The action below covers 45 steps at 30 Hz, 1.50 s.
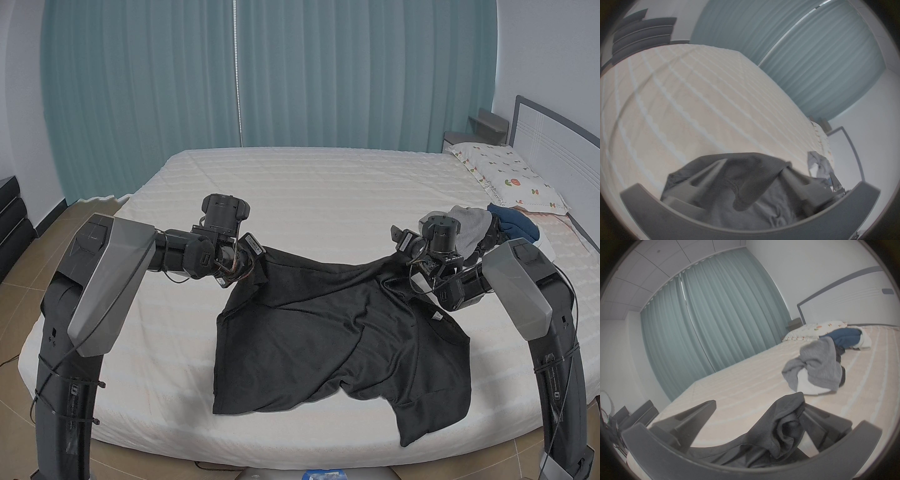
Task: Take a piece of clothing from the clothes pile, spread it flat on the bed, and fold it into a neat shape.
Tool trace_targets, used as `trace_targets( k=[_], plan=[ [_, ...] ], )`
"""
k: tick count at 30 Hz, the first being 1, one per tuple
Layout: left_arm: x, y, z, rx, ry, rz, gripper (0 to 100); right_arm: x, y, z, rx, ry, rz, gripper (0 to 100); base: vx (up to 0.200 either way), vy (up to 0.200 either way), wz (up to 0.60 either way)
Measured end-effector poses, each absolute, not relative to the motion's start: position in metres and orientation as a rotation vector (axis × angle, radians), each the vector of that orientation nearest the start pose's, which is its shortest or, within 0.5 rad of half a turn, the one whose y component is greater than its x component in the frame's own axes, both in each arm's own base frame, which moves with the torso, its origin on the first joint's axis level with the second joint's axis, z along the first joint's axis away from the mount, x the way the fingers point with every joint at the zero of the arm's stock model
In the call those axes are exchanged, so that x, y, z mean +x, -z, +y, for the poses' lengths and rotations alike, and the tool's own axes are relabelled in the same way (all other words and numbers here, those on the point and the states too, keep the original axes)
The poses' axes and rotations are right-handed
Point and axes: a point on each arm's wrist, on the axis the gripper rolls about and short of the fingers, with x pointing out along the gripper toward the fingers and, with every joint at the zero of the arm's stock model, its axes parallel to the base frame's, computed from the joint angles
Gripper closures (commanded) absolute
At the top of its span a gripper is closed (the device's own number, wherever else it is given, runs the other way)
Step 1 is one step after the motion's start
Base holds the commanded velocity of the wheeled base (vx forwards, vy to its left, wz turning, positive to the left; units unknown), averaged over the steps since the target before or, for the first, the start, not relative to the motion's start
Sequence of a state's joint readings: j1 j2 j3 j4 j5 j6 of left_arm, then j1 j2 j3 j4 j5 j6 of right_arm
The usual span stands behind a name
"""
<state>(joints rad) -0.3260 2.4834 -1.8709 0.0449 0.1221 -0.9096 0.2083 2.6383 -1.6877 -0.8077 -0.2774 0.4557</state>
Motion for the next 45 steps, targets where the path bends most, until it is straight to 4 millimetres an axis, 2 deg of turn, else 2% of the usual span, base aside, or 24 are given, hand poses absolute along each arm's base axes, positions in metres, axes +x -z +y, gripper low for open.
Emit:
trace_targets(
  k=[6, 10, 14, 21, 29, 36, 43, 44, 45],
  plan=[
    [0.480, -0.069, -0.137, -0.723, -0.208, 0.785, 0, 0.515, -0.001, 0.058, 0.427, 0.190, 0.213, 0, 0.000, 0.000, 0.00],
    [0.475, -0.070, -0.127, -0.747, -0.185, 0.870, 0, 0.510, 0.008, 0.034, 0.460, 0.212, 0.262, 0, 0.000, 0.000, 0.00],
    [0.467, -0.070, -0.119, -0.758, -0.182, 0.911, 0, 0.504, 0.009, 0.016, 0.500, 0.232, 0.289, 0, 0.000, 0.000, 0.00],
    [0.441, -0.059, -0.111, -0.772, -0.160, 0.989, 0, 0.495, -0.006, 0.006, 0.596, 0.223, 0.299, 0, 0.000, 0.000, 0.00],
    [0.405, -0.041, -0.100, -0.813, -0.123, 0.934, 0, 0.483, -0.016, 0.012, 0.661, 0.180, 0.359, 0, 0.000, 0.000, 0.00],
    [0.375, -0.049, -0.085, -0.955, -0.082, 0.770, 0, 0.475, -0.014, 0.026, 0.695, 0.109, 0.476, 0, 0.000, 0.000, 0.00],
    [0.354, -0.049, -0.073, -1.004, -0.088, 0.729, 0, 0.483, -0.011, 0.049, 0.685, 0.062, 0.547, 0, 0.000, 0.000, 0.00],
    [0.353, -0.050, -0.070, -1.009, -0.091, 0.720, 0, 0.485, -0.010, 0.051, 0.682, 0.056, 0.545, 100, 0.000, 0.000, 0.00],
    [0.352, -0.050, -0.067, -1.012, -0.094, 0.713, 0, 0.487, -0.009, 0.052, 0.680, 0.053, 0.542, 100, 0.000, 0.000, 0.00]
  ],
)
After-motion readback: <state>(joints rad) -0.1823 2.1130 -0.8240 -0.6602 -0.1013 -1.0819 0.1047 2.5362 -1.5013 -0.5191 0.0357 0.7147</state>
